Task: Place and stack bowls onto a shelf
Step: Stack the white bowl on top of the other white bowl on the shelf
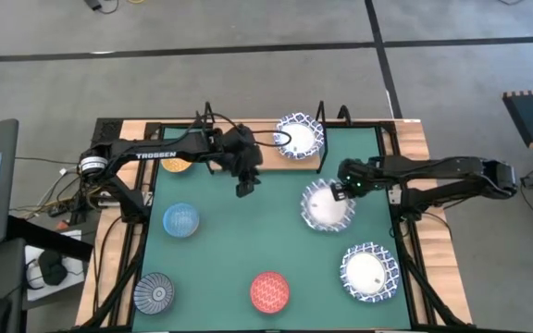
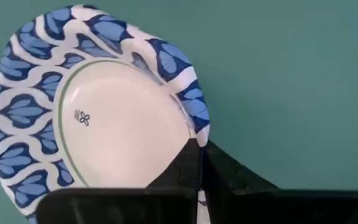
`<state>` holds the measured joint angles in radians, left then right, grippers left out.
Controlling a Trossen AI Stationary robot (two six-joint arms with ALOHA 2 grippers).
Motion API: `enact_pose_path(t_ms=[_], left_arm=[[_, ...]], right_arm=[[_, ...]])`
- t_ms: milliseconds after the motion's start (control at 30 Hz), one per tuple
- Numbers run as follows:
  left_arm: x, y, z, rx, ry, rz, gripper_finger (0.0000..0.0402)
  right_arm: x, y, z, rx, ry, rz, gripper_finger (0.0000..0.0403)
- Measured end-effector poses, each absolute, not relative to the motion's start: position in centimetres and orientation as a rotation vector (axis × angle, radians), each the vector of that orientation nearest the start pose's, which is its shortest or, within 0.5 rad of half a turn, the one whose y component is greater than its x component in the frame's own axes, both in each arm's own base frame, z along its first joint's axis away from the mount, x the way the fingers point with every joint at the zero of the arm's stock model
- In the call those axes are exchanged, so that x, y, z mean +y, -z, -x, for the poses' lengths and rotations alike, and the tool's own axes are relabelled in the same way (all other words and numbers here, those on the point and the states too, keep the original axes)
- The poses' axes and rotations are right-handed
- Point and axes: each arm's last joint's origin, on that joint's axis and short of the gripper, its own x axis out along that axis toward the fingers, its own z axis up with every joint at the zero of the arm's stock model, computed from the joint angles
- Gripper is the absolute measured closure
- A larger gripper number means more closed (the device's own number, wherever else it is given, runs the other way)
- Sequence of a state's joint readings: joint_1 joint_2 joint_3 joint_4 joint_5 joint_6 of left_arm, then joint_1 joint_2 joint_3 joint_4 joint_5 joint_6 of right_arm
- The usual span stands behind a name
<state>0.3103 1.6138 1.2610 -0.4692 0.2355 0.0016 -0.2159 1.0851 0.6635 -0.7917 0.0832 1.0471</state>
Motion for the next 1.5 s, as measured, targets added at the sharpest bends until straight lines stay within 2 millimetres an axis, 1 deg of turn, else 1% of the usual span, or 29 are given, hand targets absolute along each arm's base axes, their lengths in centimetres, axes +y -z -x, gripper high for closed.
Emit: enact_pose_path(t_ms=[100, 233, 367, 433, 600, 733, 833, 933, 1033, 1200, 1233, 1400, 1500], left_arm=[[10.1, -27.4, -34.1, 0.693, -0.070, 0.293, 0.0264], [10.1, -28.5, -34.9, 0.553, -0.063, 0.347, 0.0264], [10.0, -29.7, -35.7, 0.418, -0.065, 0.412, 0.0264], [9.9, -30.1, -35.9, 0.374, -0.081, 0.408, 0.0264], [10.0, -30.0, -35.9, 0.366, -0.250, 0.329, 0.0264], [9.9, -29.9, -35.9, 0.376, -0.248, 0.327, 0.0264], [9.6, -29.4, -35.8, 0.431, -0.243, 0.335, 0.0264], [9.4, -28.8, -35.5, 0.495, -0.283, 0.343, 0.0269], [9.2, -28.6, -35.4, 0.519, -0.335, 0.384, 0.0296], [8.6, -28.5, -35.5, 0.523, -0.358, 0.410, 0.0382], [8.6, -28.5, -35.5, 0.522, -0.370, 0.409, 0.0390], [9.1, -28.6, -35.4, 0.493, -0.447, 0.407, 0.0393], [10.2, -28.8, -35.2, 0.445, -0.541, 0.429, 0.0399]], right_arm=[[-3.7, -22.4, -18.8, 0.859, 0.855, -0.902, 0.0378], [-3.3, -24.9, -20.4, 0.793, 0.831, -0.773, 0.0381], [-3.5, -26.4, -22.0, 0.761, 0.854, -0.651, 0.0377], [-3.7, -27.1, -22.9, 0.752, 0.843, -0.593, 0.0373], [-4.1, -28.8, -24.9, 0.753, 0.773, -0.476, 0.0376], [-4.3, -29.8, -26.1, 0.751, 0.736, -0.413, 0.0373], [-4.5, -30.6, -26.8, 0.749, 0.708, -0.359, 0.0372], [-4.6, -30.9, -27.4, 0.734, 0.673, -0.303, 0.0374], [-4.5, -31.0, -27.5, 0.742, 0.656, -0.274, 0.0373], [-4.5, -31.1, -27.4, 0.754, 0.645, -0.265, 0.0360], [-4.5, -31.1, -27.4, 0.753, 0.645, -0.265, 0.0355], [-3.9, -32.0, -26.7, 0.719, 0.630, -0.265, 0.0321], [-3.8, -32.9, -25.7, 0.687, 0.627, -0.273, 0.0296]])
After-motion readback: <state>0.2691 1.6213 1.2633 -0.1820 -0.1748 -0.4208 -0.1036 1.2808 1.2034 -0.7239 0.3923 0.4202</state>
